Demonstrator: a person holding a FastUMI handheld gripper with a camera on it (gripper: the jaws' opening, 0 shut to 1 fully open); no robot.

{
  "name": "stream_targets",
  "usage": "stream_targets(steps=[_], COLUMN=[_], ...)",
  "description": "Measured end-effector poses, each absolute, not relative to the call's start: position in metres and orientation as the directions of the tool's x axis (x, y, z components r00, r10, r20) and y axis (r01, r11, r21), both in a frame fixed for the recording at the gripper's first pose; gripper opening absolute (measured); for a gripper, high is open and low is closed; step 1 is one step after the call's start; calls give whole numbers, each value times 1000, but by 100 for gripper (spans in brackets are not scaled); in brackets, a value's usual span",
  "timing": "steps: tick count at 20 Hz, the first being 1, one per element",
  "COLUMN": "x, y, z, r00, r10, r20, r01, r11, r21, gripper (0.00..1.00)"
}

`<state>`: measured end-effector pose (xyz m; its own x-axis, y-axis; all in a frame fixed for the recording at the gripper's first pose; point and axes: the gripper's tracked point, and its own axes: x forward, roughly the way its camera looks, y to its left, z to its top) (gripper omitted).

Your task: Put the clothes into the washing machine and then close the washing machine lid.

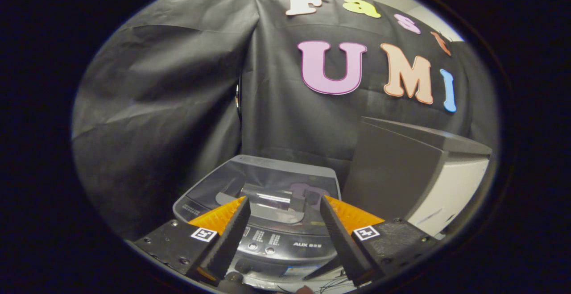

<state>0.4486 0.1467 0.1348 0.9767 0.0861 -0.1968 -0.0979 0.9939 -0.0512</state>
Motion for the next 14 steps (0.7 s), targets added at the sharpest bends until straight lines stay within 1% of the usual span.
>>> stream_targets(steps=[8, 14], x=[379, 317], y=[111, 71], z=[99, 69], r00=[984, 990], r10=[65, 22], r20=[-168, -140], r01=[-66, -20], r11=[998, 1000], r21=[3, 13], gripper=[96, 96])
